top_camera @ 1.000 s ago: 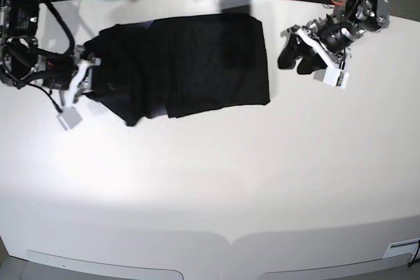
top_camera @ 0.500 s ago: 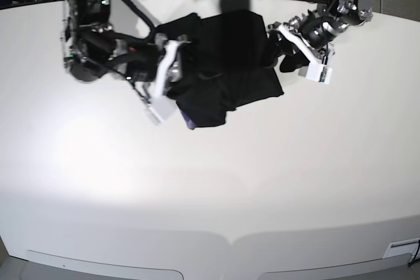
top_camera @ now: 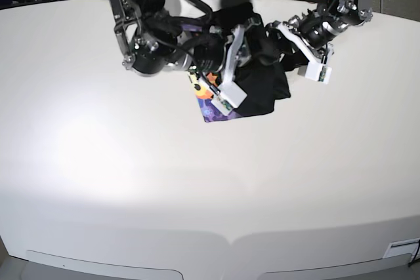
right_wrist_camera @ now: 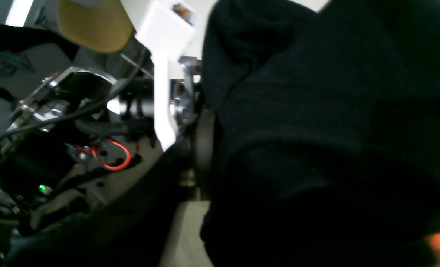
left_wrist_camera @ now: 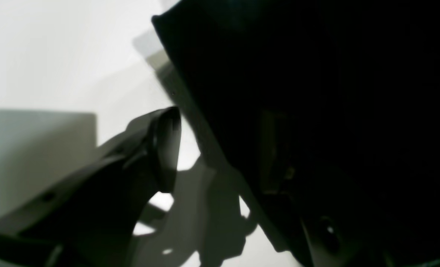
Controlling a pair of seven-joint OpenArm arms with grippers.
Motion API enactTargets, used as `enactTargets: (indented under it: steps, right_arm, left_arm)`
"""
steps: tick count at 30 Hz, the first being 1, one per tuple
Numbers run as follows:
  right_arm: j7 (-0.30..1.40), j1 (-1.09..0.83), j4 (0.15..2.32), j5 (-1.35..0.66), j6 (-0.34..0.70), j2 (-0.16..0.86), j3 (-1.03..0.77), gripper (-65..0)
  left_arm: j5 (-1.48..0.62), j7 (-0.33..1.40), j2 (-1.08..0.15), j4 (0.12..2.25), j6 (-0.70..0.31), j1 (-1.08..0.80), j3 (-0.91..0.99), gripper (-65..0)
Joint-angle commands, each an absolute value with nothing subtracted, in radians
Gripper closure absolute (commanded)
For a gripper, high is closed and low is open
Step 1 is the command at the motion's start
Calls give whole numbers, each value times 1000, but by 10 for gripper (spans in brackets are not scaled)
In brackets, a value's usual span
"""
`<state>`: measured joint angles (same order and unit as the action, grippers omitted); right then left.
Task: Fold the T-shirt properly
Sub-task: 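Grasp the folded bundle with both grippers, flip it over, and lay it down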
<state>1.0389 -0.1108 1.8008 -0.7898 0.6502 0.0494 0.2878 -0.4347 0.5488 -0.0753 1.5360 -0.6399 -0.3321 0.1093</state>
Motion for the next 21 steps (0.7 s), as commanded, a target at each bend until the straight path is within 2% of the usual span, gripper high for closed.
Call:
enactTargets:
  steps: [1, 2, 4, 8, 12, 21]
  right_arm:
    - [1008, -97, 1819, -834, 654, 44, 295, -290]
    - [1008, -96, 1819, -863, 654, 44, 297, -336]
    - [1009, -91, 1819, -937, 654, 44, 297, -368]
    - [1010, -54, 1819, -1064, 655, 44, 296, -368]
    - [1068, -7, 1819, -1161, 656, 44, 295, -368]
    - [1097, 32, 1819, -1076, 658, 45, 291, -368]
  left_arm:
    - [-417, 579, -84, 1542, -640, -338, 108, -317]
    - [-416, 578, -87, 1543, -640, -337, 111, -318]
    - [-419, 575, -99, 1548, -640, -337, 122, -318]
    - [-440, 577, -142, 1589, -638, -336, 161, -318]
    - [-553, 617, -187, 1662, -620, -336, 243, -318]
    - [-717, 715, -236, 1819, -601, -339, 407, -317]
